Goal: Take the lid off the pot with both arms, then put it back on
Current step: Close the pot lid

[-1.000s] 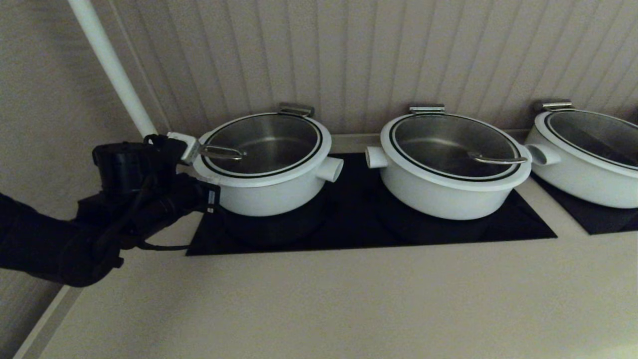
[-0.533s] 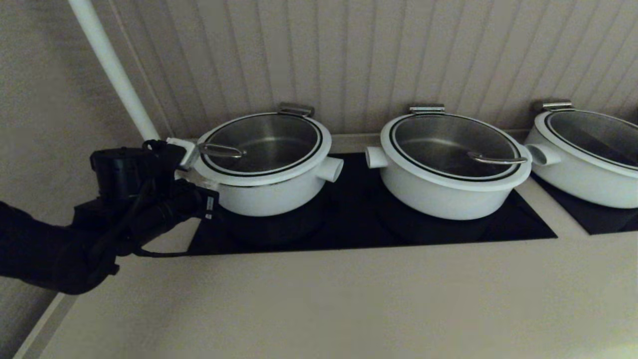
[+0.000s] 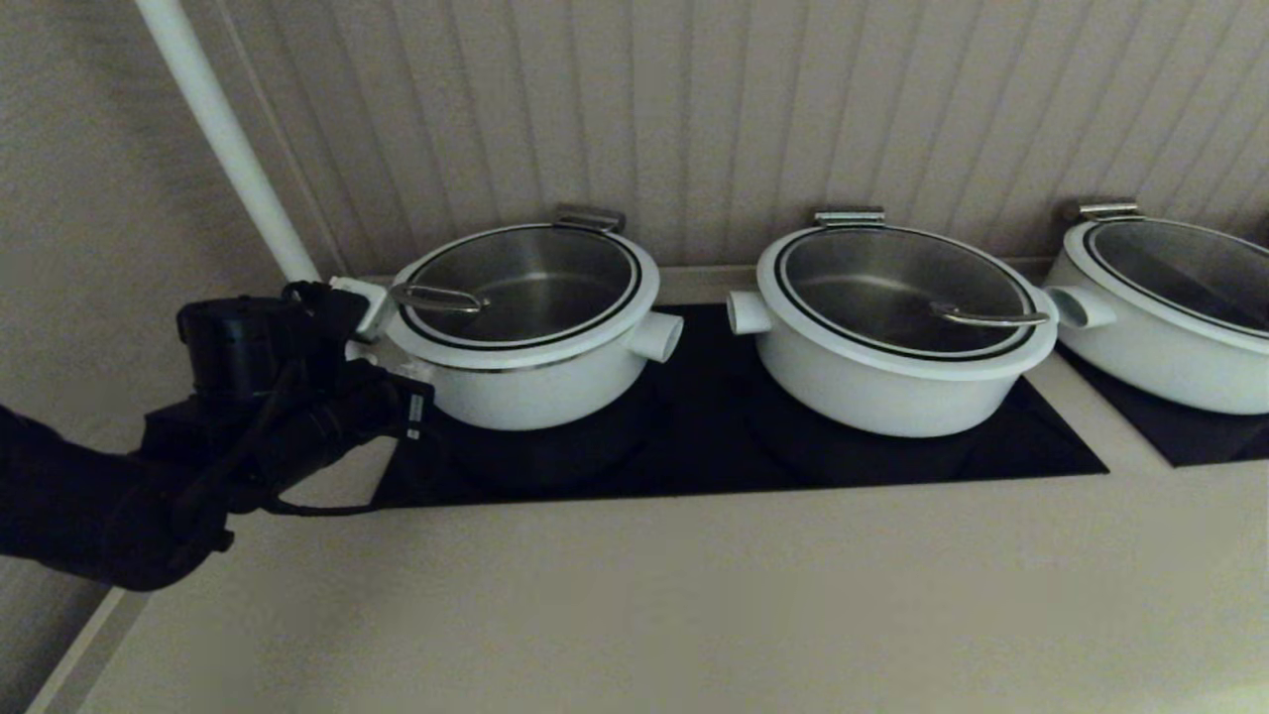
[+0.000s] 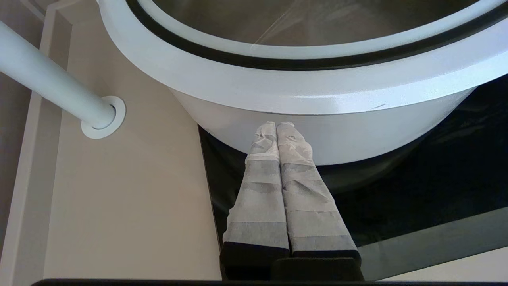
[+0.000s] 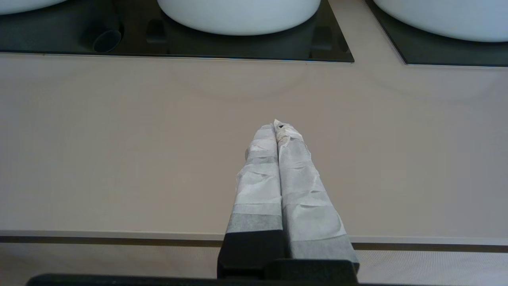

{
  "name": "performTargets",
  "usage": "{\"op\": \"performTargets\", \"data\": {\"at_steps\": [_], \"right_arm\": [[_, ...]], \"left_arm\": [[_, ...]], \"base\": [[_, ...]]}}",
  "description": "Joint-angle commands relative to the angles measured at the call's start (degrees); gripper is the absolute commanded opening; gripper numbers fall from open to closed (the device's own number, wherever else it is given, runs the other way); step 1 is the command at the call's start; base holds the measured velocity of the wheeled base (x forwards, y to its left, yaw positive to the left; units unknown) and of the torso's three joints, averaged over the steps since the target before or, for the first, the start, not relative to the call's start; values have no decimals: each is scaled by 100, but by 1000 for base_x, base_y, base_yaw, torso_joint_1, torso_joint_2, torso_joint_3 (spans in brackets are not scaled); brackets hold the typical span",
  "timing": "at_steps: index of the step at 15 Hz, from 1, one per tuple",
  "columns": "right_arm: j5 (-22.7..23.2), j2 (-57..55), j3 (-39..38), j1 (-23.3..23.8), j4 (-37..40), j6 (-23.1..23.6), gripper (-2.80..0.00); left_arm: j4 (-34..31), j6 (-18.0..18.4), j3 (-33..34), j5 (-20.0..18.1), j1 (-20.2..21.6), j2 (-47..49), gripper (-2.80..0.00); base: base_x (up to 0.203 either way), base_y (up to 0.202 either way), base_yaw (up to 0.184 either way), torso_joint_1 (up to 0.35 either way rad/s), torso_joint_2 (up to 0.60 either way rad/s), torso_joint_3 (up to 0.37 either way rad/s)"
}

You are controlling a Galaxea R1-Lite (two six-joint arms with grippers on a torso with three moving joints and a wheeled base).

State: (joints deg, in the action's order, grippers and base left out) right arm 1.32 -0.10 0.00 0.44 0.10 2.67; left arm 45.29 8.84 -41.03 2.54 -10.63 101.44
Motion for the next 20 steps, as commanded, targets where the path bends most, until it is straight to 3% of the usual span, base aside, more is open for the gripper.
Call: {"op": "performTargets", "data": {"at_steps": [1, 6, 20], "right_arm": [[0, 1, 0, 0, -1, -3, -280], [0, 1, 0, 0, -1, 5, -280], [0, 1, 0, 0, -1, 3, -280]], "left_arm": [[33, 4, -19, 1, 0, -28, -280], [741, 47, 33, 0, 0, 84, -280], [824, 65, 77, 10, 0, 367, -280]], "base": [[0, 0, 0, 0, 0, 0], [0, 0, 0, 0, 0, 0], [0, 0, 0, 0, 0, 0]]}}
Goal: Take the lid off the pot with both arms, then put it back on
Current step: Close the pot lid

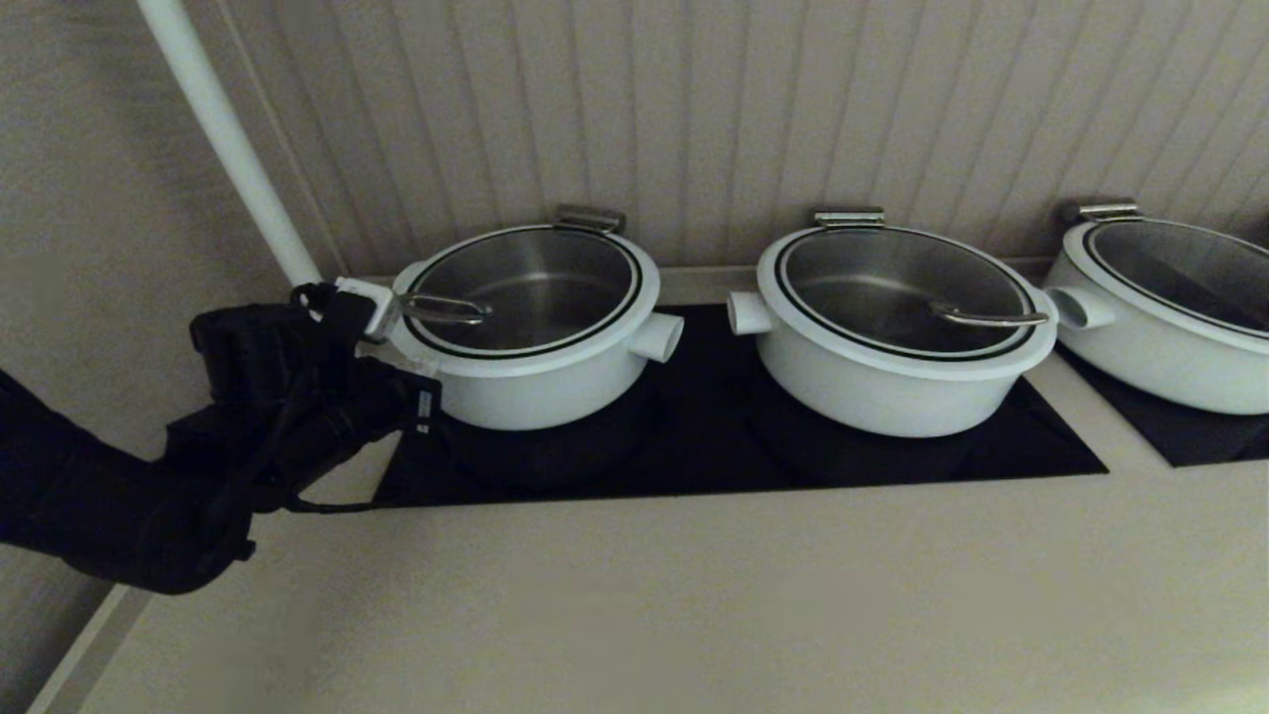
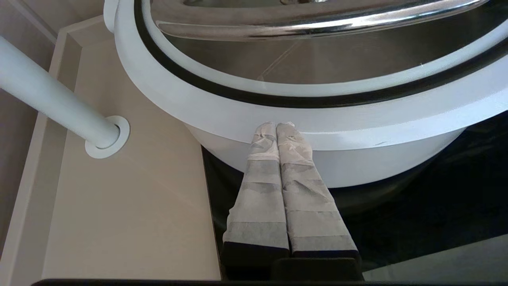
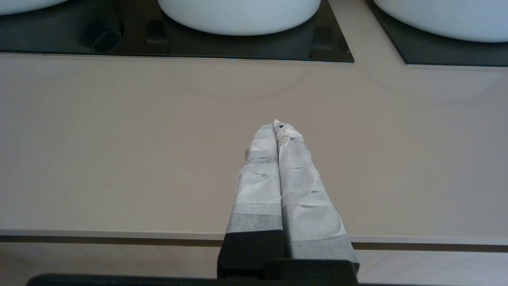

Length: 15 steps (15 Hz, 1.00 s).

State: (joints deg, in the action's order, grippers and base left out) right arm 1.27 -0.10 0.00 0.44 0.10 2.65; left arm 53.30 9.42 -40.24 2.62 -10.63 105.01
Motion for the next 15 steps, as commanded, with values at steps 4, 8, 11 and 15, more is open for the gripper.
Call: {"op": "performTargets", "data": {"at_steps": [4, 8, 11, 15], "right_arm": [[7, 1, 0, 0, -1, 0, -280], [5, 1, 0, 0, -1, 7, -280], [5, 1, 0, 0, -1, 1, -280], [5, 1, 0, 0, -1, 0, -280]], "left_arm": [[23, 7, 7, 1, 0, -147, -280], [14, 16, 207, 4, 0, -435, -280], [14, 6, 628, 3, 0, -808, -280], [6, 15, 1105, 9, 0, -1359, -280]], "base": [[0, 0, 0, 0, 0, 0], [0, 0, 0, 0, 0, 0], [0, 0, 0, 0, 0, 0], [0, 0, 0, 0, 0, 0]]}}
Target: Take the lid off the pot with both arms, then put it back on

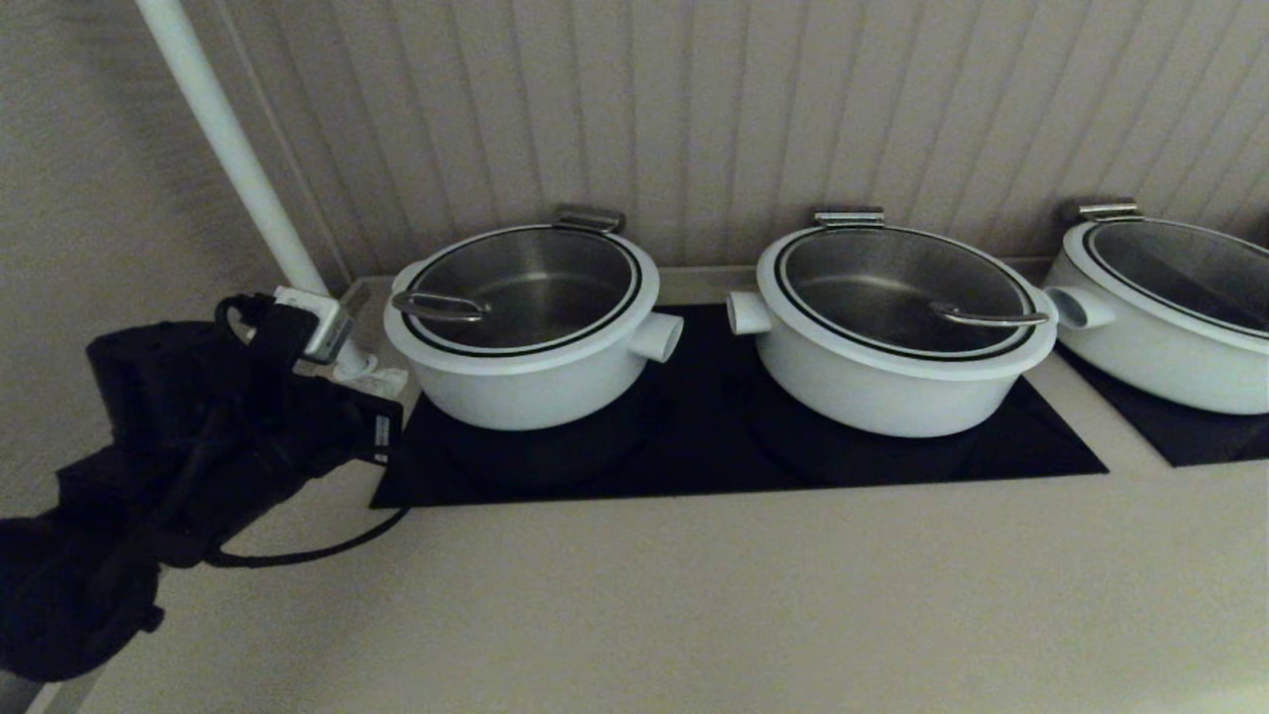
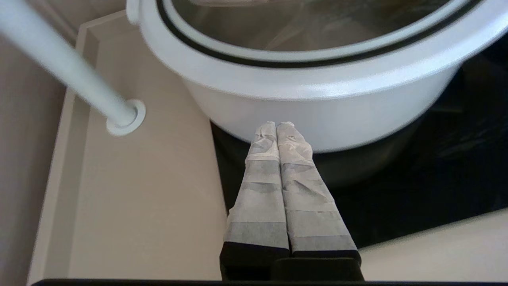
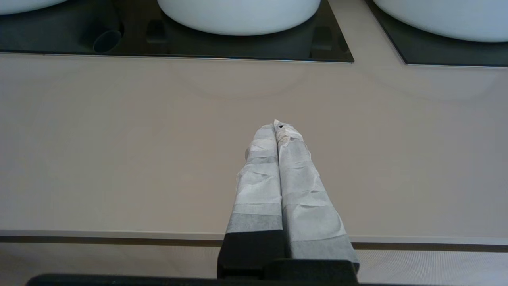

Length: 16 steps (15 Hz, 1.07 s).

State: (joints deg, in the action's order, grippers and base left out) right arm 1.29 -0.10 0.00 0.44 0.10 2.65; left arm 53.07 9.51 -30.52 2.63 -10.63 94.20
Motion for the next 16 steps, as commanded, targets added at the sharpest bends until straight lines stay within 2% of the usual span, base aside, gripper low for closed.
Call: {"op": "performTargets", "data": {"at_steps": [1, 10, 16], "right_arm": [[3, 1, 0, 0, -1, 7, -280], [3, 1, 0, 0, -1, -1, -280], [3, 1, 0, 0, -1, 7, -280]], "left_arm": [[29, 7, 278, 9, 0, -383, -280], [29, -44, 1805, 46, 54, -1642, -280], [-18, -45, 2010, 242, 105, -2123, -280]], "base": [[0, 0, 0, 0, 0, 0], [0, 0, 0, 0, 0, 0], [0, 0, 0, 0, 0, 0]]}}
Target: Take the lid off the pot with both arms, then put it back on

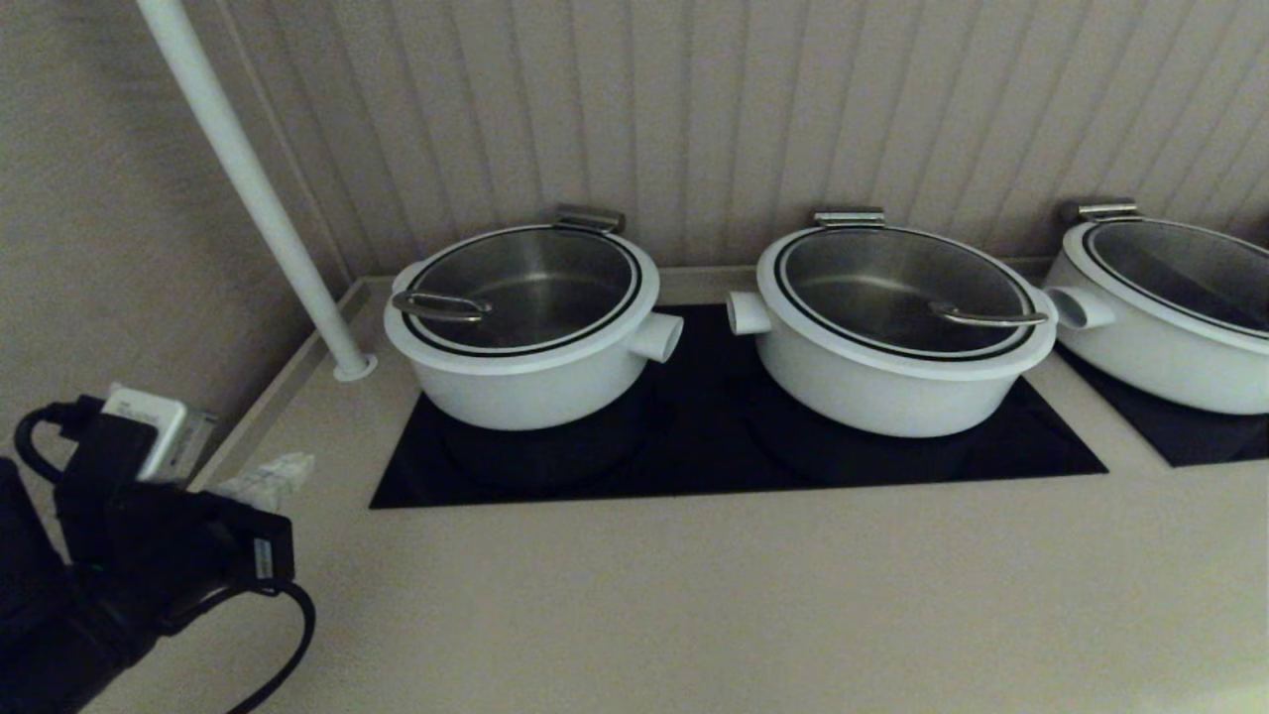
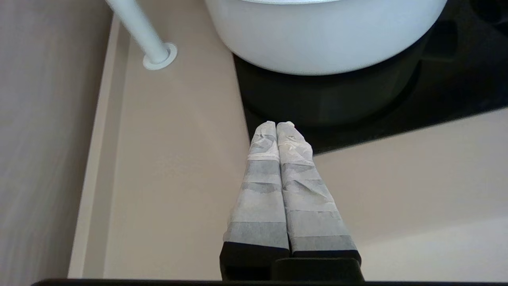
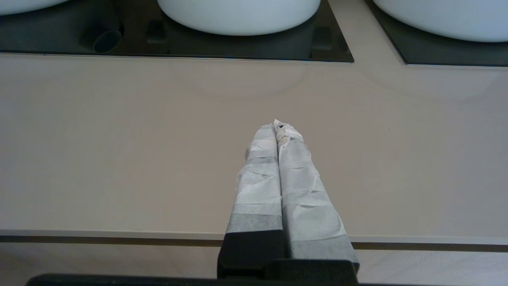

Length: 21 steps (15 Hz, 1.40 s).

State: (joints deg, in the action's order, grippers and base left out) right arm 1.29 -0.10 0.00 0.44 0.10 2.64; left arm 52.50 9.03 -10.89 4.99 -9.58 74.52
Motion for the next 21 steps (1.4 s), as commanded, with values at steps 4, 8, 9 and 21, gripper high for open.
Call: {"op": "performTargets", "data": {"at_steps": [4, 8, 9, 21], "right_arm": [[3, 1, 0, 0, -1, 0, -280], [3, 1, 0, 0, -1, 0, -280], [3, 1, 0, 0, -1, 7, -280], [3, 1, 0, 0, -1, 0, -280]], "left_arm": [[32, 8, 587, 35, 0, -658, -280], [-377, -25, 1057, -15, -16, -1672, -280], [-766, -37, 1068, -48, -16, -2124, -280], [-4934, -323, 1064, -915, 881, -6719, -280]], "base": [[0, 0, 0, 0, 0, 0], [0, 0, 0, 0, 0, 0], [0, 0, 0, 0, 0, 0], [0, 0, 0, 0, 0, 0]]}}
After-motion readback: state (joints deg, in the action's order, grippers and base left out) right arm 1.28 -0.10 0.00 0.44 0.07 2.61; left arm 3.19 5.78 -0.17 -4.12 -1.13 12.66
